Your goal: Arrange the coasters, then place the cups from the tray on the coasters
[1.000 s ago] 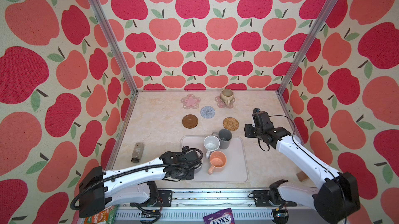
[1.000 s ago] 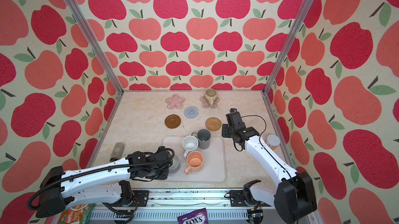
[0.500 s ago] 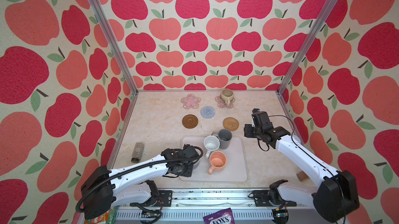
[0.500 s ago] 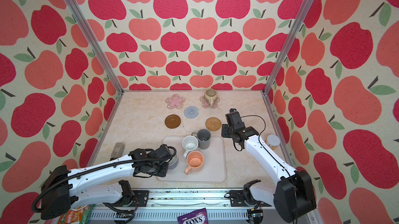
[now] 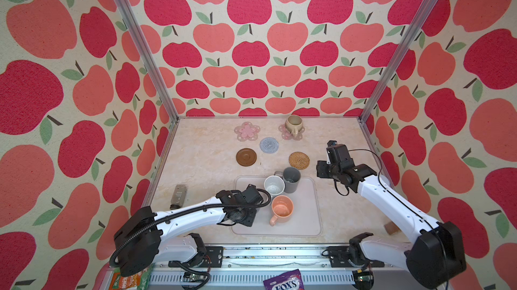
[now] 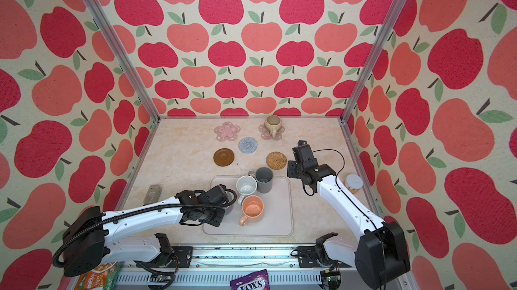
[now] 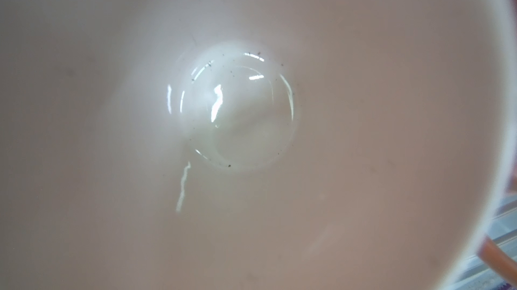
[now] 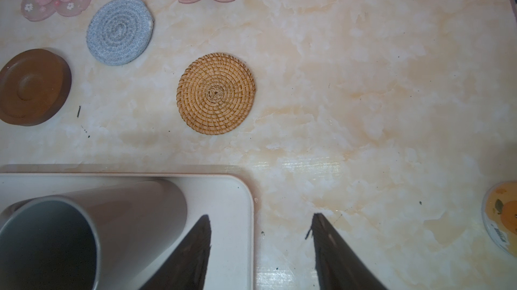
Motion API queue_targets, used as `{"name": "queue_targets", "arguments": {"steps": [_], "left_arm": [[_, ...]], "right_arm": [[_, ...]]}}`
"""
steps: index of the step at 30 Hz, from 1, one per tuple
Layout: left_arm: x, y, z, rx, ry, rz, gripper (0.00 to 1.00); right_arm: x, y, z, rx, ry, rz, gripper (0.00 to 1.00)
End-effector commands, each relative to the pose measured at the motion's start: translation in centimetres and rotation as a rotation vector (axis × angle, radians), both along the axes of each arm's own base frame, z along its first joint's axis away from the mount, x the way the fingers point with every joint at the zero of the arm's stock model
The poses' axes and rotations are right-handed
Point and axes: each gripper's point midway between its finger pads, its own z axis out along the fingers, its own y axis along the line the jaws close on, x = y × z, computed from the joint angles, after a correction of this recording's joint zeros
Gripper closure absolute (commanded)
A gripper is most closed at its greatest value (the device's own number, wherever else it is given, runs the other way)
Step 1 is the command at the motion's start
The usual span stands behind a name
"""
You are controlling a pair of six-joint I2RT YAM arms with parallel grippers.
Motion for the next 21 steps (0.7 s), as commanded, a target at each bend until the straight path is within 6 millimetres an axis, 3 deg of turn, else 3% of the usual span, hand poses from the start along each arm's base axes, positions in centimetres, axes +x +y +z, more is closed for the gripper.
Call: {"name": "queue_targets", "arguments": {"steps": [1, 7, 21], "left_arm": [[0.8, -0.8, 2.1, -0.057, -0.057, -0.019, 0.63], [0.9, 0.0, 2.9, -0.071, -0.091, -0.006, 0.61], [1.5, 0.9, 1.9, -0.024, -0.11, 0.039, 0.64]], "right_arm": [[-0.2, -0.6, -0.2, -0.018, 0.009, -0.021, 0.4], [0.0, -0.3, -0.7, -0.01, 0.023, -0.017, 0.4], [-0.4, -0.7, -0.8, -0.021, 0.022, -0.024, 0.39]]}}
